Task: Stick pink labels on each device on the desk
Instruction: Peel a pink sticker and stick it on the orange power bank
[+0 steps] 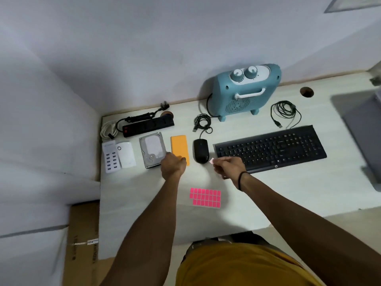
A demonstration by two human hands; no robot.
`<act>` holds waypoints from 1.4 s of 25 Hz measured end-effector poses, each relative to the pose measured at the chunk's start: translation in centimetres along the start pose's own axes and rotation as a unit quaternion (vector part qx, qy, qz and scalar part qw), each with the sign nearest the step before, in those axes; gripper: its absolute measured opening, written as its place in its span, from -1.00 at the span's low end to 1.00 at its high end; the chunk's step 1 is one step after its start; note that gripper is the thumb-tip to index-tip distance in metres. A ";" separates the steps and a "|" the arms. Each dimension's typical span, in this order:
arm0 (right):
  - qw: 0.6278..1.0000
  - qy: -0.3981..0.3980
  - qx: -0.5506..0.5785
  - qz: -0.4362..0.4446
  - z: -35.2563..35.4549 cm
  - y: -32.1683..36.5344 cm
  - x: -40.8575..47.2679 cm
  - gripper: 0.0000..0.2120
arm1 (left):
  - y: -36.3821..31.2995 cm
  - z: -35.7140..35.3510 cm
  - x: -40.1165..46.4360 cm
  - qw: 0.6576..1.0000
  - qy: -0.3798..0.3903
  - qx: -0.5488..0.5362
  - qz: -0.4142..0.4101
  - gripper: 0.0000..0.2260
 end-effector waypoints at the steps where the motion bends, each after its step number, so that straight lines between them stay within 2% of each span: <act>1: 1.000 -0.006 0.001 -0.002 0.2 -0.1 0.3 -0.88 | -0.3 -0.4 0.6 1.000 0.001 0.026 -0.010 -0.56; 4: 0.998 -0.024 0.047 -0.018 0.9 -0.4 1.2 -0.88 | -1.5 -2.2 1.7 0.996 0.024 0.086 -0.028 -0.28; 10: 0.994 -0.060 0.070 -0.054 3.2 -1.4 1.9 -0.91 | -4.9 -4.9 1.6 0.987 0.018 0.143 -0.073 -0.12; 13: 0.992 -0.072 0.080 -0.070 3.5 -2.1 2.0 -0.87 | -5.5 -6.0 2.0 0.984 0.044 0.149 -0.084 -0.10; 15: 0.991 -0.076 0.083 -0.074 3.4 -2.5 1.8 -0.84 | -5.0 -6.3 2.1 0.994 0.059 0.090 -0.037 -0.12; 17: 0.992 -0.068 0.087 -0.065 3.1 -1.8 1.9 -0.82 | -4.4 -6.0 1.9 0.989 0.107 -0.086 0.061 -0.17; 18: 0.992 -0.060 0.094 -0.056 2.9 -0.9 2.1 -0.82 | -4.3 -5.9 1.2 0.958 0.159 -0.206 0.118 -0.22; 20: 0.992 -0.033 0.114 -0.037 2.3 1.5 2.5 -0.89 | -5.3 -5.2 -1.0 0.853 0.283 -0.396 0.190 -0.39; 22: 0.989 0.010 0.146 -0.025 1.3 4.1 2.1 -0.94 | -5.8 -3.8 -2.9 0.781 0.349 -0.483 0.185 -0.47; 24: 0.982 0.071 0.175 -0.016 0.1 6.5 1.3 -0.93 | -5.9 -2.5 -4.2 0.742 0.390 -0.524 0.149 -0.46; 28: 0.973 0.168 0.146 0.063 -1.0 11.3 -0.4 -0.87 | -6.2 0.4 -5.6 0.704 0.419 -0.562 0.110 -0.40; 32: 0.959 0.224 0.107 0.134 -1.4 14.3 -3.2 -0.91 | -6.2 2.5 -7.1 0.709 0.394 -0.578 0.084 -0.39; 35: 0.952 0.218 0.021 0.216 -1.1 15.2 -4.0 -0.83 | -6.6 3.1 -8.3 0.713 0.383 -0.582 0.076 -0.41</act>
Point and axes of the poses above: each hand's wrist, its own x-axis towards the middle knuckle, its own z-axis out of the back of the hand, y = z × x, the point moved 7 cm from there along x, towards the middle knuckle, and after that the axes turned 12 degrees about -y, right-handed, at the moved point
